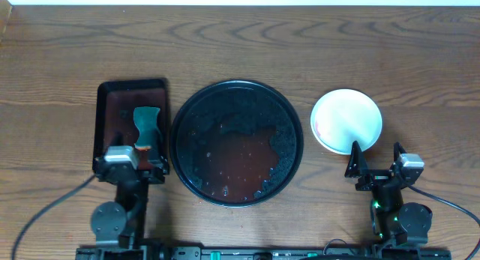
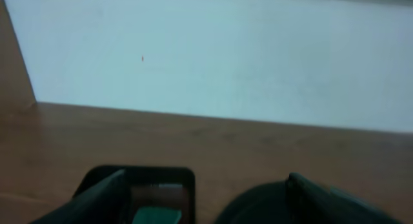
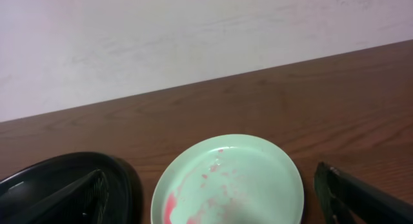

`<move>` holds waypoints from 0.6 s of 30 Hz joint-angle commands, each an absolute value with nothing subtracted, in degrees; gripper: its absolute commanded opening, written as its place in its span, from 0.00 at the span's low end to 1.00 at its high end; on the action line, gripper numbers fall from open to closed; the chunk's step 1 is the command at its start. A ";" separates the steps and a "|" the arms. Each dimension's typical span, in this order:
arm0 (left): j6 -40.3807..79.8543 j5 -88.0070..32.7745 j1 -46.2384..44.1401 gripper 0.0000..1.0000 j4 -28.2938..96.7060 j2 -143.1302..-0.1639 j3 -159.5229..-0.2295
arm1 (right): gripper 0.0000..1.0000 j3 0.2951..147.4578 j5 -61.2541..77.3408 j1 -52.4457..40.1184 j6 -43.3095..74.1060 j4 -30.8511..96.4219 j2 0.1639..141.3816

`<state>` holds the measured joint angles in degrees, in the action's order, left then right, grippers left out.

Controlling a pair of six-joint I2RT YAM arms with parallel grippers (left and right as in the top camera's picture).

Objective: Clean dirty plates on tray and stack at the side

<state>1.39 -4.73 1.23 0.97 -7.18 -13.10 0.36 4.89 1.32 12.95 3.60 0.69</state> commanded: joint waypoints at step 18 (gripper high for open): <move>-3.40 -3.22 1.32 0.77 3.79 -0.23 -0.23 | 0.99 0.32 4.54 0.54 13.02 3.88 0.34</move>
<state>-2.61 -3.49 1.23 1.13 -0.60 -0.71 0.36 4.89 1.32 12.95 3.62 0.67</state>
